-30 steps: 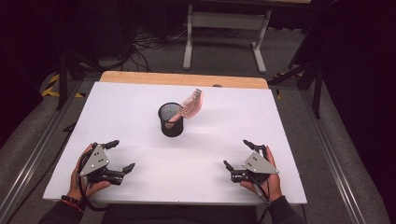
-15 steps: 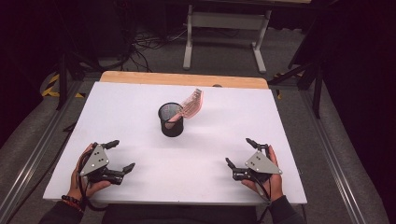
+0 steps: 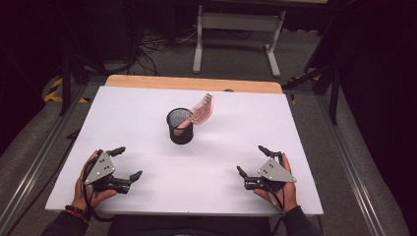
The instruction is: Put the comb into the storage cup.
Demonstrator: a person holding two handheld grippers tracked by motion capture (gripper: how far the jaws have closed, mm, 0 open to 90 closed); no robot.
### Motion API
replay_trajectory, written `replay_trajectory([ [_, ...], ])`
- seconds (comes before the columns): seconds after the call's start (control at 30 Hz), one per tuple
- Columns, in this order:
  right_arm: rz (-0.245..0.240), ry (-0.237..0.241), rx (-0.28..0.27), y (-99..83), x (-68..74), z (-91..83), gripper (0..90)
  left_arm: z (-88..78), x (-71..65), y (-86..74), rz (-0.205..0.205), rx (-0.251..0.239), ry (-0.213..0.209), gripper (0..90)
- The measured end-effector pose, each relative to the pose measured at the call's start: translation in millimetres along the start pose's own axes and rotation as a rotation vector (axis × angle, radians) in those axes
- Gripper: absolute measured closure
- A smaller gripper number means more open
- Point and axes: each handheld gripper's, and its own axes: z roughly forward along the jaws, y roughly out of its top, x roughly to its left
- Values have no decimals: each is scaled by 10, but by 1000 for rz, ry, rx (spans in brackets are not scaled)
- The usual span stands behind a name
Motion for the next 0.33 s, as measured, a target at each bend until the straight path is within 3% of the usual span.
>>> replay_trajectory([
  [0.33,6,10,-1,-5,12,2,64,9,12,8,-5,2,7,54],
])
